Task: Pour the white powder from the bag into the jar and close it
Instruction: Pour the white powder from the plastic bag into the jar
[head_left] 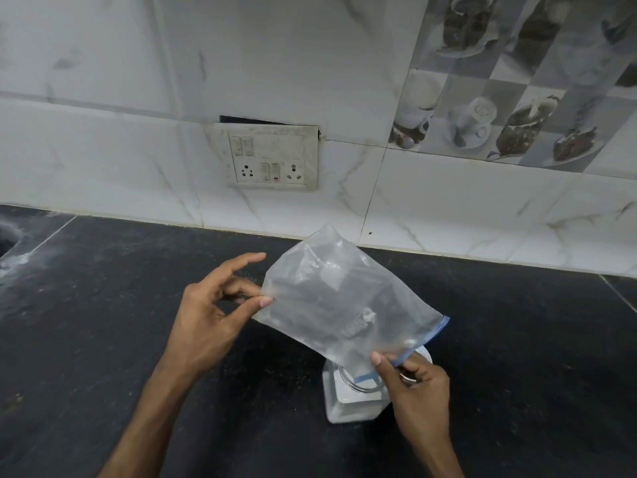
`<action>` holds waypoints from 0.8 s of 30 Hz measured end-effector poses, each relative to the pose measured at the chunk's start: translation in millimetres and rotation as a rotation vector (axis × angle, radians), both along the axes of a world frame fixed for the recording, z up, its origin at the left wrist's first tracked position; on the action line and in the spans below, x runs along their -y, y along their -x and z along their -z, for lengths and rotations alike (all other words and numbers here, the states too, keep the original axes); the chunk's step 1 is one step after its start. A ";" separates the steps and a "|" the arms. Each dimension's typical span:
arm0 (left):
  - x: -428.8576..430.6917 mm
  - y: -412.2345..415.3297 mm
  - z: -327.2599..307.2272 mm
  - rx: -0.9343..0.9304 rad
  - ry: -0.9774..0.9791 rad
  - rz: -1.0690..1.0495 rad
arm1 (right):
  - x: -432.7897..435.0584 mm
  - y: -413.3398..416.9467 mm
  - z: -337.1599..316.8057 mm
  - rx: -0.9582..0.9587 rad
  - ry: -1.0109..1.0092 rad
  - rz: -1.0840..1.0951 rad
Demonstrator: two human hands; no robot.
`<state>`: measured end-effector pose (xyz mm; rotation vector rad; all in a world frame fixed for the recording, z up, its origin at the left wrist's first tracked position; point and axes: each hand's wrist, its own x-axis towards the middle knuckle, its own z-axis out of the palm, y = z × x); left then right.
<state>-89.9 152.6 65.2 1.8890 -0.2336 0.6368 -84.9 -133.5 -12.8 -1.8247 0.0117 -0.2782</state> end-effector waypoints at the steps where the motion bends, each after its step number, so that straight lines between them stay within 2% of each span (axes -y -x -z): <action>1: 0.1 0.2 -0.6 0.000 0.001 0.000 | -0.5 0.4 -0.4 -0.001 -0.016 0.015; 24: 11.1 -1.9 -12.9 0.004 0.005 0.023 | 3.5 4.8 -4.8 -0.006 -0.091 0.010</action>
